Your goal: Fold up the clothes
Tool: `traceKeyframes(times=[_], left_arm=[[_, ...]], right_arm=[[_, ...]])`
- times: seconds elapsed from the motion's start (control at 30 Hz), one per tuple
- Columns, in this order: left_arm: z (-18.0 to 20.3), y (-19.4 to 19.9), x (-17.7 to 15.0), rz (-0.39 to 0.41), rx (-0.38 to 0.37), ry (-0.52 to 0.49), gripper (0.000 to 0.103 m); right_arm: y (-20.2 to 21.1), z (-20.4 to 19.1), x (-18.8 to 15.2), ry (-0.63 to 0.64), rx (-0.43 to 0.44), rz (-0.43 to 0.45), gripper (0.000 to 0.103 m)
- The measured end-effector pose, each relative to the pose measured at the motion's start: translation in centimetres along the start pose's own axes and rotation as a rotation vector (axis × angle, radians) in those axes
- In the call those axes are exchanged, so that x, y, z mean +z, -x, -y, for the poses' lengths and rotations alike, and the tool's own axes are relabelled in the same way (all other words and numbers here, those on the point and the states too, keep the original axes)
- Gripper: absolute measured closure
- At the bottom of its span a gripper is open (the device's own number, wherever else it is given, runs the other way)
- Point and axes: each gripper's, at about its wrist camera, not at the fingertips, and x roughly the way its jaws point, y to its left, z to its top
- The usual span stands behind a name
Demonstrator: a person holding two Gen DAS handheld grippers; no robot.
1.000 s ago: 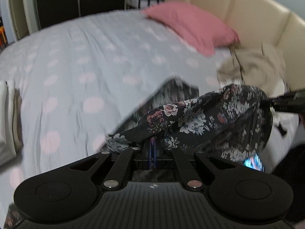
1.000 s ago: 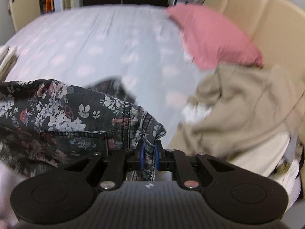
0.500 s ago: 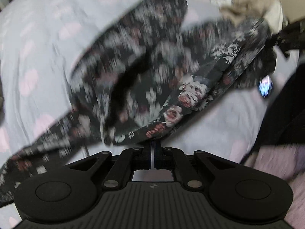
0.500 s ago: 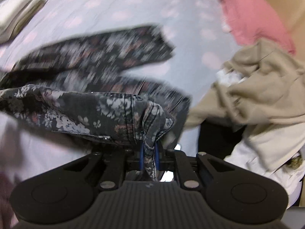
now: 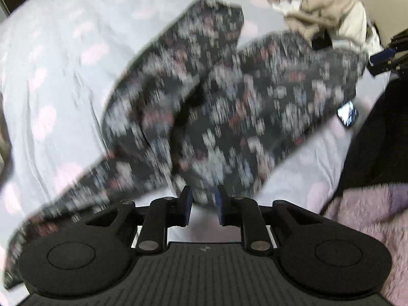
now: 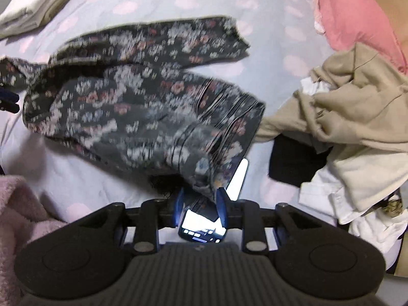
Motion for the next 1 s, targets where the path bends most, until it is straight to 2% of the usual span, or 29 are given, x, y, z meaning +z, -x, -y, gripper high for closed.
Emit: traceKeyframes(times=[0.2, 0.33, 0.47, 0.67, 0.7, 0.77, 0.8, 0.87, 0.9, 0.93, 1.0], left_arm=[[0.2, -1.4, 5.0, 0.099, 0.011, -0.002, 0.080], [0.4, -4.8, 7.9, 0.111, -0.012, 0.021, 0.078], [0.4, -8.9, 9.8, 0.073, -0.005, 0.045, 0.075], [-1.1, -13.0, 11.0, -0.013, 0.041, 0.073, 0.075], [-1.4, -13.3, 11.0, -0.017, 0.038, 0.076, 0.076], [-1.7, -13.4, 11.1, -0.010, 0.034, 0.082, 0.089], [-1.8, -13.4, 11.2, -0.005, 0.033, 0.084, 0.092], [-1.9, -13.2, 11.4, 0.014, 0.039, 0.088, 0.101], [-1.9, -12.9, 11.5, 0.023, 0.046, 0.091, 0.102], [-1.9, -12.4, 11.5, 0.034, 0.055, 0.097, 0.102], [-2.1, -11.3, 11.4, 0.057, 0.072, 0.108, 0.102]], right_arm=[[1.2, 1.9, 3.0, -0.049, -0.008, 0.094, 0.067], [-1.5, 3.6, 5.3, -0.095, -0.020, 0.107, 0.063], [-6.5, 6.2, 7.1, -0.201, -0.009, 0.071, 0.059], [-12.5, 8.0, 9.4, -0.253, -0.030, 0.050, 0.058], [-13.1, 8.2, 9.7, -0.250, -0.031, 0.052, 0.056], [-14.2, 8.5, 10.1, -0.256, -0.027, 0.057, 0.055], [-14.8, 8.6, 10.2, -0.262, -0.023, 0.059, 0.056], [-15.6, 8.8, 10.2, -0.280, -0.021, 0.061, 0.057], [-16.0, 8.9, 10.0, -0.289, -0.020, 0.061, 0.068], [-16.2, 8.9, 9.8, -0.297, -0.021, 0.057, 0.087], [-16.3, 8.9, 9.5, -0.303, -0.023, 0.067, 0.087]])
